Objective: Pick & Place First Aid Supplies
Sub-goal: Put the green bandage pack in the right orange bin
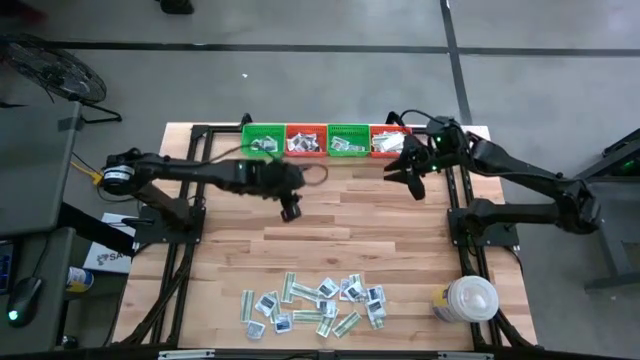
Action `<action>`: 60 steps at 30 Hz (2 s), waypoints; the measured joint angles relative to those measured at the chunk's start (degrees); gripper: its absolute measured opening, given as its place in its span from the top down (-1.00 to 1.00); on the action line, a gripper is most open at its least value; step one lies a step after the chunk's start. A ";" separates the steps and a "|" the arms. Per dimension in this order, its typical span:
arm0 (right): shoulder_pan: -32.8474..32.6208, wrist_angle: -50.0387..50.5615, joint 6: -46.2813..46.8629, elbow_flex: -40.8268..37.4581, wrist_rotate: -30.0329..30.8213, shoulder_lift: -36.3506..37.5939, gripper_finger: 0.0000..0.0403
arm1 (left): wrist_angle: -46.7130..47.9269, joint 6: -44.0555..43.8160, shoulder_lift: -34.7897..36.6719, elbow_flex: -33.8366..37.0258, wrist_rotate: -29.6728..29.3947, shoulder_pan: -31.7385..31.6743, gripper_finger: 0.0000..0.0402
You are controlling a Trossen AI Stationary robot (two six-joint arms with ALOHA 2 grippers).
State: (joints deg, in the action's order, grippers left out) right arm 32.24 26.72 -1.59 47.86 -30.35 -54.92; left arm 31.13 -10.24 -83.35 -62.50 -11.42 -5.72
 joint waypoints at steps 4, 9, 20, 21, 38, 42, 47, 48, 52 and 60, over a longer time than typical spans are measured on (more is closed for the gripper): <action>-3.09 2.35 -0.01 0.00 0.04 0.00 0.34 | 2.23 -5.77 -0.02 1.47 -0.29 5.63 0.37; -7.91 4.20 0.01 0.00 2.57 0.20 0.34 | 4.94 -13.65 -0.04 2.69 -2.59 12.36 0.37; -15.91 5.16 1.45 0.00 8.72 0.28 0.34 | 11.44 -29.68 -0.11 2.75 -5.62 23.33 0.37; -16.32 5.35 1.51 0.00 9.42 0.28 0.34 | 11.20 -31.12 -0.14 3.03 -5.91 24.18 0.37; -19.01 3.40 9.48 -10.41 13.78 12.86 0.34 | -0.56 -47.59 -0.26 11.74 -1.51 31.33 0.37; -20.32 2.62 13.05 -13.81 15.95 17.48 0.34 | -0.89 -49.65 -0.37 12.05 0.78 31.21 0.37; -22.00 2.06 15.85 -15.38 18.40 21.01 0.34 | -11.78 -50.14 -0.96 16.88 7.45 30.46 0.37; -22.31 2.12 16.13 -15.50 18.67 21.47 0.34 | -15.07 -50.63 -0.98 18.05 8.02 30.46 0.37; -23.64 1.68 17.14 -15.78 19.84 22.32 0.34 | -20.38 -53.25 -1.31 22.28 8.06 30.52 0.34; -26.17 1.61 18.45 -15.80 22.22 22.34 0.34 | -33.82 -54.95 -1.27 27.90 10.66 30.47 0.04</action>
State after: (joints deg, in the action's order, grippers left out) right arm 6.07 28.34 16.86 32.05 -8.13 -32.58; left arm -2.70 -65.19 -84.62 -34.60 -0.76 24.75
